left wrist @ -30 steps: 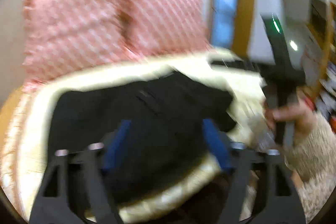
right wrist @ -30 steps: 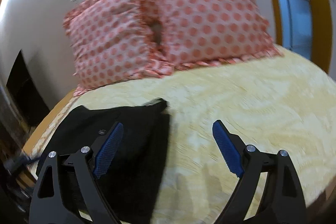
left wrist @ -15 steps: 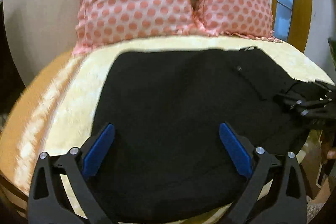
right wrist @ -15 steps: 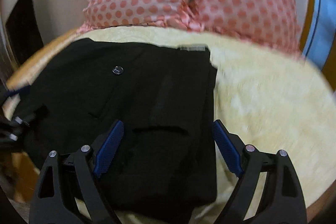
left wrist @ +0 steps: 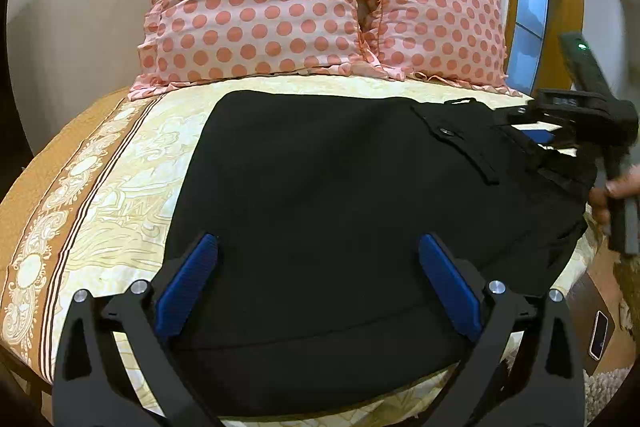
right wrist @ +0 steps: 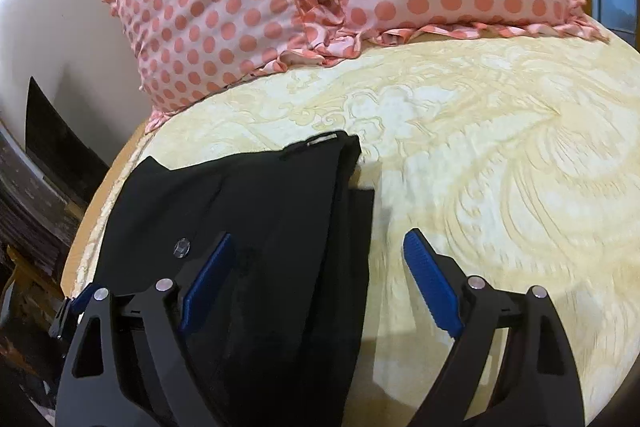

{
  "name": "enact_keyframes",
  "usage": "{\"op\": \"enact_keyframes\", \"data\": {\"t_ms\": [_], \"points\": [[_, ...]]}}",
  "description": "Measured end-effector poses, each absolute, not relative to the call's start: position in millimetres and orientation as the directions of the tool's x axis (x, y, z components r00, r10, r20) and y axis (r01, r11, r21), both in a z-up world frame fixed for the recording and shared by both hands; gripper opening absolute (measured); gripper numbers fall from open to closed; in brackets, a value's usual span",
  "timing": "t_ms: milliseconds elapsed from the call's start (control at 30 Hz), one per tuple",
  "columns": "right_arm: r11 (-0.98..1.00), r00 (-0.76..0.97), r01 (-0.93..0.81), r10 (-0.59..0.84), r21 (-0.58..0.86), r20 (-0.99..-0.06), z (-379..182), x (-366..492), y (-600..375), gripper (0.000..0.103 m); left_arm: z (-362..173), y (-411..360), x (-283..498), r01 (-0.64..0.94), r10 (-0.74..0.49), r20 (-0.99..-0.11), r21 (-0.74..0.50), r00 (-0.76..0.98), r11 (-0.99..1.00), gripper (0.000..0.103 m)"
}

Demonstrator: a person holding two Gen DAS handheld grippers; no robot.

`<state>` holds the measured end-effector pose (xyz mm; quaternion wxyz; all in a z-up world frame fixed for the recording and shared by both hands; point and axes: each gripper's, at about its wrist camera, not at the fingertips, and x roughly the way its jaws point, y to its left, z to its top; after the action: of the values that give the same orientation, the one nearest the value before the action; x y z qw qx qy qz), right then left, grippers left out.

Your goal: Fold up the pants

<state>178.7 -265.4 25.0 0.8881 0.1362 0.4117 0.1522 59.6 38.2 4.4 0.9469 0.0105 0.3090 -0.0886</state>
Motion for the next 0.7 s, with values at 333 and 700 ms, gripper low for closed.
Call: {"op": "enact_keyframes", "data": {"t_ms": [333, 700], "points": [[0.909, 0.548, -0.234, 0.415, 0.344, -0.726, 17, 207, -258, 0.058, 4, 38, 59, 0.177, -0.162, -0.582, -0.033, 0.797, 0.984, 0.101], [0.885, 0.645, -0.423, 0.445, 0.195, -0.622, 51, 175, -232, 0.017, 28, 58, 66, 0.181, -0.222, -0.578, -0.128, 0.785, 0.975, 0.101]]}}
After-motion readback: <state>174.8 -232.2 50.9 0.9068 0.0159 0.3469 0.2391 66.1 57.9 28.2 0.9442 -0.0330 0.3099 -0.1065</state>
